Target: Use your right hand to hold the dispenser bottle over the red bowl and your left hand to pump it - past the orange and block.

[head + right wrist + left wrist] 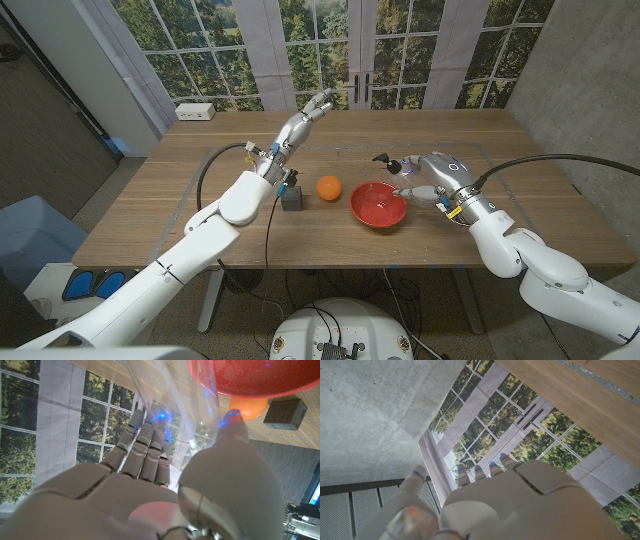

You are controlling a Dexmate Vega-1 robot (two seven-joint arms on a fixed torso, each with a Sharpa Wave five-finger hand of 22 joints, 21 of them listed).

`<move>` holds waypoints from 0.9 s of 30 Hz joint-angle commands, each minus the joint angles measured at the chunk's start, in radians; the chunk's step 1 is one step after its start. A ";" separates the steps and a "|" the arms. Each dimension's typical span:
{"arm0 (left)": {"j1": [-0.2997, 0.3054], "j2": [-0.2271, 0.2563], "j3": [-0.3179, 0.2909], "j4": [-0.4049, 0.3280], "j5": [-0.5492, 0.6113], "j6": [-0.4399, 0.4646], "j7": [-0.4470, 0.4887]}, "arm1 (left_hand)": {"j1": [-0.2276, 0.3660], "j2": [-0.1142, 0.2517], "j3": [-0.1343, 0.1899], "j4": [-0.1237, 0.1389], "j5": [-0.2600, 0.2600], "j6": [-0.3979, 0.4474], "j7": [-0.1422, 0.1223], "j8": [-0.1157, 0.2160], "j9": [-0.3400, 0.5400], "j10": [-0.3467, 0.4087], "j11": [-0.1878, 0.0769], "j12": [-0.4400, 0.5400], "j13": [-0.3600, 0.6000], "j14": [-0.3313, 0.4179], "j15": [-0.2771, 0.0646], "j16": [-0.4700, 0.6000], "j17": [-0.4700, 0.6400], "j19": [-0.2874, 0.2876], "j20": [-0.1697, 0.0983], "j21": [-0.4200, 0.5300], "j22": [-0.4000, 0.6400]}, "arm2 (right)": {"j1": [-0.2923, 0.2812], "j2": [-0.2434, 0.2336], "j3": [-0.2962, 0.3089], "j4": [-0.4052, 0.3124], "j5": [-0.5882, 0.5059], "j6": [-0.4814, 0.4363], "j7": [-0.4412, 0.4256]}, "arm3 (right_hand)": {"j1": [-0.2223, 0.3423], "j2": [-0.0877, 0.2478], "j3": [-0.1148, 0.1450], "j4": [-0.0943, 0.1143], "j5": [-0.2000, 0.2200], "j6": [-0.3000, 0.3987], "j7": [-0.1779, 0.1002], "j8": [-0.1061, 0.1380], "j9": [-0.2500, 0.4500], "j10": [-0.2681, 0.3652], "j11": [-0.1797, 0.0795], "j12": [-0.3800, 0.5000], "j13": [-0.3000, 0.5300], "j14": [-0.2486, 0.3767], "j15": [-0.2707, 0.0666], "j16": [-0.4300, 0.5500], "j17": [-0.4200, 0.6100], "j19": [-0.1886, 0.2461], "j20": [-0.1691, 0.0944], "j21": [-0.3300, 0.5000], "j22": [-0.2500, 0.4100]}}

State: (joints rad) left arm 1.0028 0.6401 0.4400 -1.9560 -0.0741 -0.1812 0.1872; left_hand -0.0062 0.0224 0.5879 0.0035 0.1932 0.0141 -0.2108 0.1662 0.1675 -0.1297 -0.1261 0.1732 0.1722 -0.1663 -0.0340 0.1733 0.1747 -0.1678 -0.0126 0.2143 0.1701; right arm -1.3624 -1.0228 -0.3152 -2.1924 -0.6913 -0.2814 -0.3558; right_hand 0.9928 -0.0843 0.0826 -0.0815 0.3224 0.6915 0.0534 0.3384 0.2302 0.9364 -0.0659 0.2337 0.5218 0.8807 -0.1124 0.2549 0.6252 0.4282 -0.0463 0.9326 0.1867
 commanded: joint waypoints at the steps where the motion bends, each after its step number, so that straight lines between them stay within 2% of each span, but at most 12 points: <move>1: -0.105 -0.020 0.070 0.029 0.002 0.032 -0.069 | 0.002 0.004 -0.003 0.004 0.008 -0.007 -0.004 0.005 0.001 -0.007 0.002 0.004 0.001 -0.045 -0.007 0.001 0.002 -0.075 0.005 -0.002 0.004 | 0.028 -0.005 -0.019 -0.006 -0.016 -0.023 0.057 | 0.233 0.235 -0.005 0.001 0.005 0.350 -0.258 -0.006 0.004 0.144 -0.138 -0.004 0.004 0.002 -0.118 -0.002 0.004 -0.005 -0.146 0.009 -0.002; 6: -0.131 -0.020 0.093 0.043 0.033 0.018 -0.083 | 0.003 0.005 -0.004 0.005 0.009 -0.012 -0.003 0.004 0.001 -0.013 0.003 0.003 0.001 -0.047 -0.004 0.002 0.002 -0.076 0.006 -0.004 0.004 | 0.039 0.000 -0.019 -0.012 0.012 -0.026 0.085 | 0.235 0.235 -0.008 0.002 0.006 0.349 -0.258 -0.007 0.005 0.145 -0.138 -0.007 0.004 0.001 -0.118 -0.003 0.004 -0.006 -0.146 0.010 -0.002; 7: -0.134 -0.022 0.097 0.045 0.044 0.014 -0.080 | 0.003 0.005 -0.004 0.005 0.009 -0.013 -0.003 0.004 0.001 -0.014 0.003 0.003 0.001 -0.047 -0.003 0.002 0.002 -0.076 0.006 -0.005 0.004 | 0.041 0.004 -0.032 -0.010 -0.020 -0.039 0.071 | 0.237 0.236 -0.007 0.002 0.006 0.351 -0.258 -0.006 0.006 0.145 -0.138 -0.006 0.005 0.001 -0.119 -0.003 0.004 -0.006 -0.146 0.010 -0.002; 14: -0.162 -0.029 0.126 0.065 0.078 -0.010 -0.104 | 0.004 0.006 -0.006 0.007 0.009 -0.015 -0.004 0.004 0.001 -0.015 0.004 0.004 0.001 -0.048 -0.003 0.003 0.001 -0.076 0.007 -0.006 0.004 | 0.063 0.009 -0.056 -0.016 -0.053 -0.063 0.088 | 0.236 0.236 -0.011 0.006 0.007 0.352 -0.259 -0.007 0.006 0.146 -0.137 -0.008 0.006 -0.001 -0.118 -0.006 0.003 -0.008 -0.146 0.010 -0.002; 27: -0.197 -0.059 0.163 0.103 0.131 -0.067 -0.120 | 0.005 0.008 -0.009 0.009 0.010 -0.017 -0.003 0.006 0.001 -0.016 0.005 0.007 0.001 -0.049 -0.004 0.004 0.001 -0.073 0.008 -0.007 0.004 | 0.077 0.013 -0.074 -0.028 -0.069 -0.087 0.109 | 0.242 0.236 -0.016 0.009 0.008 0.352 -0.258 -0.009 0.007 0.148 -0.138 -0.010 0.009 -0.002 -0.118 -0.008 0.003 -0.011 -0.146 0.011 -0.002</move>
State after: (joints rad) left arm 0.8415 0.6039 0.5684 -1.8827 0.0080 -0.2074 0.0837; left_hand -0.0061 0.0225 0.5795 0.0118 0.1932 0.0015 -0.2125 0.1662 0.1677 -0.1363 -0.1195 0.1733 0.1723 -0.1662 -0.0340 0.1734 0.1720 -0.1731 -0.0072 0.2068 0.1699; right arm -1.3016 -1.0148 -0.3681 -2.2126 -0.7368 -0.3471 -0.2630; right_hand 0.9928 -0.0843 0.0716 -0.0705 0.3223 0.6915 0.0533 0.3302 0.2349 0.9364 -0.0660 0.2235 0.5266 0.8807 -0.1124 0.2466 0.6254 0.4173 -0.0429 0.9400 0.1813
